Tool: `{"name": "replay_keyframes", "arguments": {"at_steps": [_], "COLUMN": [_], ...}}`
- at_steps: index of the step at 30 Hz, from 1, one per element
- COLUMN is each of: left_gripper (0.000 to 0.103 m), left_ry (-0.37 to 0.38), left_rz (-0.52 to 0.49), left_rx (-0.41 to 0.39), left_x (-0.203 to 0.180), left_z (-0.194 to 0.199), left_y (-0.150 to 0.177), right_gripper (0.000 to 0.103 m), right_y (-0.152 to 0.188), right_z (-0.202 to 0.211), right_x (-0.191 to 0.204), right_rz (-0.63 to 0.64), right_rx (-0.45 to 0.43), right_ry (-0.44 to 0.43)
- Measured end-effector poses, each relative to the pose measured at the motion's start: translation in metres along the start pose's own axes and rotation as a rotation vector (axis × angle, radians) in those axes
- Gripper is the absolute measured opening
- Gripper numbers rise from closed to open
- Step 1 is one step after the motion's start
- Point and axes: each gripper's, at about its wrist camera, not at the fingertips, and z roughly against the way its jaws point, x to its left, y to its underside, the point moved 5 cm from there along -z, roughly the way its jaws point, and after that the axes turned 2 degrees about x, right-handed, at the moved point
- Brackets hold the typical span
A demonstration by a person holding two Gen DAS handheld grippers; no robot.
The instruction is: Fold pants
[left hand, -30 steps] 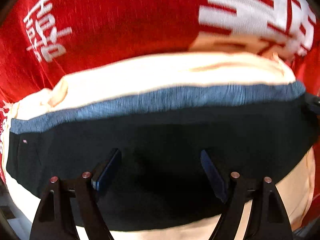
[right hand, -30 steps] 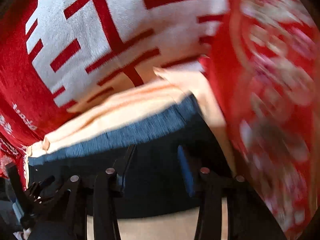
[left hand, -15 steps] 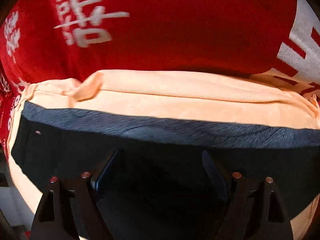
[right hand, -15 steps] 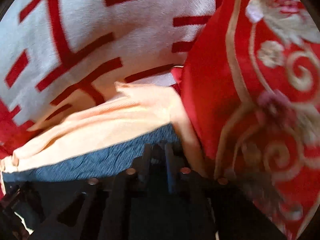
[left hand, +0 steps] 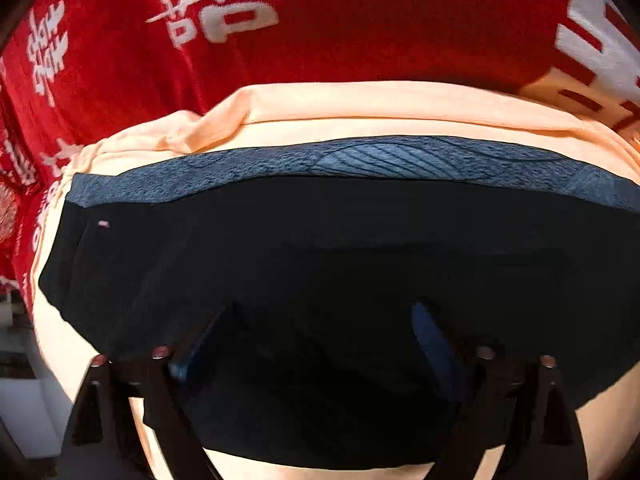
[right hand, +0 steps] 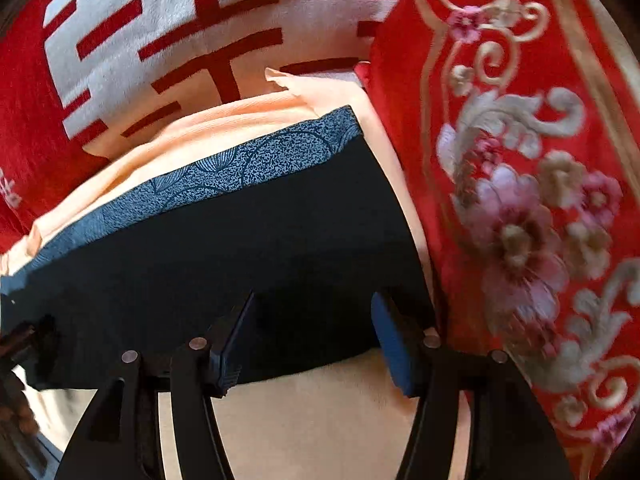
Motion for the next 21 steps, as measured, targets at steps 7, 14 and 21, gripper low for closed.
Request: {"name": "replay_keyframes", "arguments": {"at_steps": [7,14,21], "left_gripper": [0.093,0.093,0.093], "left_ry": [0.003,0.006,0.031], "left_rz": [0.023,0.046,0.034], "left_rx": [0.031,0.054,0.011], "left_x": [0.033,0.08,0.119], "left_z": [0.021,0.022,0.018], "left_y": [0.008,0.03,0.019], "right_gripper": [0.063,0.063,0.063], "right_y": [0.008,0.047,0.08], "right_z": [0.026,0.04,0.047], "right_x": [-0.017,0.033,0.11], "right_rz": [-0.149,-0.157,-0.074], "right_rx": [0.029,0.136,0.153], "right_ry": [-0.094,-0.249,-0.318]}}
